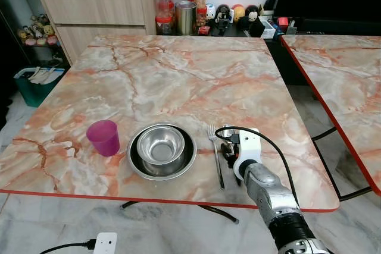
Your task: Setting the table
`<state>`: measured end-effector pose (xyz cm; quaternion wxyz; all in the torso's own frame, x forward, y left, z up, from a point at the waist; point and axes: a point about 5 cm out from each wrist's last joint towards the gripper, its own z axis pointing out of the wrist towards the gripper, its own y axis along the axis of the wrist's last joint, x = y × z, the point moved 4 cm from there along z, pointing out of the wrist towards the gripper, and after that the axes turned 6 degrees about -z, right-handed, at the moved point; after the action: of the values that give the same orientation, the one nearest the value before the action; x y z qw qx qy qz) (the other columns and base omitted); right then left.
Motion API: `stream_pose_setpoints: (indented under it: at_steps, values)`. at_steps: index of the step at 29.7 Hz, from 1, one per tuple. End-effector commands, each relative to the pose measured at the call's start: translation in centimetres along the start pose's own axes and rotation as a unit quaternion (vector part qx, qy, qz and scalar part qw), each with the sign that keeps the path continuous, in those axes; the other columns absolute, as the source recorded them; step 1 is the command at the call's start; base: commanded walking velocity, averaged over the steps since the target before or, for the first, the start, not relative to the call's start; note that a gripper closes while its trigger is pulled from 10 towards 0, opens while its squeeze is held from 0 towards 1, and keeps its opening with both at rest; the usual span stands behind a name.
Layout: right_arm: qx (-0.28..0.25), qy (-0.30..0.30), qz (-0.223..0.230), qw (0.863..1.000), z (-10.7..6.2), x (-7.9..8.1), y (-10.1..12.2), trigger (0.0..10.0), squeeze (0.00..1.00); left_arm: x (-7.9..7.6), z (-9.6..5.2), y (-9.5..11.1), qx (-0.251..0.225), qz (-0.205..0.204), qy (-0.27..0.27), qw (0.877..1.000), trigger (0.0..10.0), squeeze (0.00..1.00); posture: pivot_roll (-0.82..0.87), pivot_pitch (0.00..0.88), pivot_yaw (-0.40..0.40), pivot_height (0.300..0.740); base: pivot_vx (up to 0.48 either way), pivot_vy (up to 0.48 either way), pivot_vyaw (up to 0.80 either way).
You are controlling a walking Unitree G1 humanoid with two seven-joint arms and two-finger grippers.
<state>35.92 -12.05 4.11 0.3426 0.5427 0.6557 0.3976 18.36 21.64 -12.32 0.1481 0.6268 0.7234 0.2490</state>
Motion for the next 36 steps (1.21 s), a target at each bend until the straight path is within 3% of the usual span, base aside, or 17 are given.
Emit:
stream_pose_setpoints:
  at_steps: [1,2,3,5,11,13,22,29,36]
  values:
    - [0.008,-0.020,-0.007,1.000,-0.1,-1.1,-0.2,10.0,0.00,0.0,-0.1,-0.5,0.008,-0.007,-0.002,1.000,10.0,0.00,0.05,0.044,-0.019,0.740,0.000,0.000,0.00]
    - [0.007,-0.021,-0.007,1.000,-0.1,-1.1,-0.2,10.0,0.00,0.0,-0.1,-0.5,0.008,-0.007,-0.002,1.000,10.0,0.00,0.05,0.044,-0.019,0.740,0.000,0.000,0.00]
    - [-0.036,-0.043,-0.010,0.998,-0.3,-2.0,1.4,10.0,0.00,0.0,-0.1,-0.4,0.006,-0.008,-0.002,1.000,10.0,0.00,0.05,0.044,-0.019,0.740,0.000,0.000,0.00]
    - [-0.066,-0.054,-0.020,0.996,-0.5,-2.4,2.6,10.0,0.00,0.0,0.0,-0.3,0.005,-0.008,-0.003,1.000,10.0,0.00,0.05,0.043,-0.018,0.740,0.000,0.000,0.00]
    - [-0.095,-0.062,-0.004,0.994,-0.7,-2.7,3.5,10.0,0.00,-0.1,0.0,-0.2,0.002,-0.009,-0.004,1.000,10.0,0.00,0.05,0.044,-0.017,0.740,0.000,0.000,0.00]
    - [-0.125,-0.053,0.001,0.991,-0.9,-2.5,4.5,10.0,0.00,-0.1,0.0,-0.1,-0.002,-0.011,-0.003,1.000,10.0,0.00,0.05,0.044,-0.018,0.740,0.000,0.000,0.00]
    - [-0.149,-0.056,-0.002,0.987,-1.0,-2.5,5.1,10.0,0.00,0.1,-0.1,-0.4,0.003,-0.009,0.000,1.000,10.0,0.00,0.05,0.043,-0.020,0.740,0.000,0.000,0.00]
    - [-0.235,-0.093,0.010,0.968,-2.1,-4.1,8.0,10.0,0.00,0.1,-0.1,-0.2,-0.004,-0.013,0.002,1.000,10.0,0.00,0.05,0.043,-0.019,0.740,0.000,0.000,0.00]
    - [-0.260,-0.093,0.009,0.961,-2.4,-4.2,8.9,10.0,0.00,0.0,-0.1,-0.2,-0.005,-0.021,-0.001,1.000,10.0,0.00,0.05,0.042,-0.019,0.740,0.000,0.206,0.00]
